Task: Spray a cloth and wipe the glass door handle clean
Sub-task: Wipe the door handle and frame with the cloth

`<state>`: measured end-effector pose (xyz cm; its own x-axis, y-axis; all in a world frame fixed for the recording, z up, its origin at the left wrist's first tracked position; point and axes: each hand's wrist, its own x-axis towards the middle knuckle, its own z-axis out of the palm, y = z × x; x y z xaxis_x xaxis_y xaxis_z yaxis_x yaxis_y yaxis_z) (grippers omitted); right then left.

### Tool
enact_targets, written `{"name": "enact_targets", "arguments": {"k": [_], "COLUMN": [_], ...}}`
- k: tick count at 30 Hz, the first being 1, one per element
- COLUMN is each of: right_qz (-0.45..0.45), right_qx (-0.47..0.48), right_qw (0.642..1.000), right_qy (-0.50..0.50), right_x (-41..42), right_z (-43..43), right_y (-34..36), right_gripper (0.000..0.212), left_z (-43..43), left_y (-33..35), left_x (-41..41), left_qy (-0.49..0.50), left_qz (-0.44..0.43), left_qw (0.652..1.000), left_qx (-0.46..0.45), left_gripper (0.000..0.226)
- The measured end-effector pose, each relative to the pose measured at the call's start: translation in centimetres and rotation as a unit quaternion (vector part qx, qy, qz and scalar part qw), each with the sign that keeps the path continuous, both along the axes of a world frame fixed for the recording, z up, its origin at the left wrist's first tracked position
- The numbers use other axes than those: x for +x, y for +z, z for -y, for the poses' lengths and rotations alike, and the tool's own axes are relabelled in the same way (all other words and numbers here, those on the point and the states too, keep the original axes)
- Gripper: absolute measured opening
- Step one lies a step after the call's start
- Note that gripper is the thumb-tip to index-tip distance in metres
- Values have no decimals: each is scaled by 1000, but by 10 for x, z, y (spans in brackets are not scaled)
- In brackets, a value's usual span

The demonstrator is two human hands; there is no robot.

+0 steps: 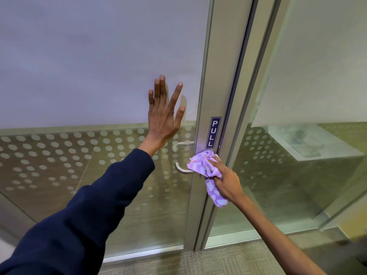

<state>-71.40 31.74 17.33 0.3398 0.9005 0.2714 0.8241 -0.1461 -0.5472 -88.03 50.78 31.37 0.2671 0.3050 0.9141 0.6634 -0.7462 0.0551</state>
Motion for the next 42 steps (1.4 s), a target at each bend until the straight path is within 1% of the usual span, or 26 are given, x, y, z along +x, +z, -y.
{"name": "enact_targets", "arguments": {"k": [3, 5, 6, 8, 9, 11, 13, 14, 17, 18, 21, 23, 25, 27, 29, 31, 32, 33, 35, 36, 38, 40, 42], "right_qz": [-77, -130, -155, -205, -239, -297, -316, -318, -330, -335, -324, -310, -298, -261, -214, -189, -182, -175, -164, -168, -186, -195, -206], "right_qx": [38, 53, 61, 63, 63, 69, 76, 88, 138, 155, 208, 240, 265, 288, 299, 302, 302, 298, 279, 270, 255, 236, 218], "right_qw": [995, 986, 980, 967, 957, 937, 929, 927, 917, 914, 912, 910, 908, 912, 921, 924, 924, 926, 929, 930, 928, 929, 928], "right_qy": [-46, -89, -109, -141, -152, -169, -176, -180, -175, -169, -145, -132, -128, -131, -130, -139, -146, -156, -176, -184, -198, -209, -221], "right_x": [-10, -17, -19, -21, -21, -17, -11, -9, -4, -3, 1, 6, 10, 14, 17, 23, 26, 30, 38, 42, 51, 60, 70], "right_z": [0, 1, 1, 5, 8, 16, 25, 29, 38, 39, 43, 48, 56, 68, 81, 95, 102, 110, 125, 134, 150, 167, 184], "right_y": [-10, -15, -19, -27, -30, -33, -34, -32, -14, -4, 29, 46, 59, 68, 75, 79, 80, 80, 77, 75, 72, 68, 63], "right_gripper": [61, 55, 47, 24, 20, 24, 21, 23, 45, 47, 46, 43, 45, 50, 50, 47, 47, 50, 58, 63, 69, 69, 70], "left_z": [5, 8, 10, 11, 12, 13, 17, 22, 48, 59, 94, 116, 139, 160, 179, 194, 200, 207, 220, 226, 238, 250, 260], "left_y": [3, 4, 4, 4, 4, 3, 0, -3, -19, -24, -38, -45, -48, -48, -42, -37, -37, -37, -40, -43, -55, -66, -77], "left_x": [-2, 0, 1, 2, 2, -1, -3, -3, 1, 5, 19, 32, 46, 60, 73, 87, 94, 101, 114, 122, 140, 157, 176], "left_qy": [-16, -18, -17, -14, -13, -17, -29, -36, -76, -94, -142, -179, -211, -262, -323, -388, -430, -466, -507, -522, -523, -493, -451], "left_qz": [5, 14, 19, 23, 22, 25, 36, 39, 34, 26, -26, -51, -62, -47, -12, 27, 39, 40, 26, 21, 14, 15, 6], "left_qw": [1000, 1000, 999, 999, 998, 997, 995, 994, 988, 986, 977, 960, 932, 885, 812, 716, 666, 624, 573, 555, 534, 528, 541], "left_qx": [-9, -21, -29, -45, -53, -69, -88, -98, -130, -137, -156, -207, -288, -381, -485, -580, -609, -626, -643, -647, -664, -691, -710], "left_gripper": [60, 61, 61, 64, 66, 71, 75, 75, 76, 76, 76, 78, 79, 73, 60, 52, 45, 40, 40, 43, 46, 41, 36]}}
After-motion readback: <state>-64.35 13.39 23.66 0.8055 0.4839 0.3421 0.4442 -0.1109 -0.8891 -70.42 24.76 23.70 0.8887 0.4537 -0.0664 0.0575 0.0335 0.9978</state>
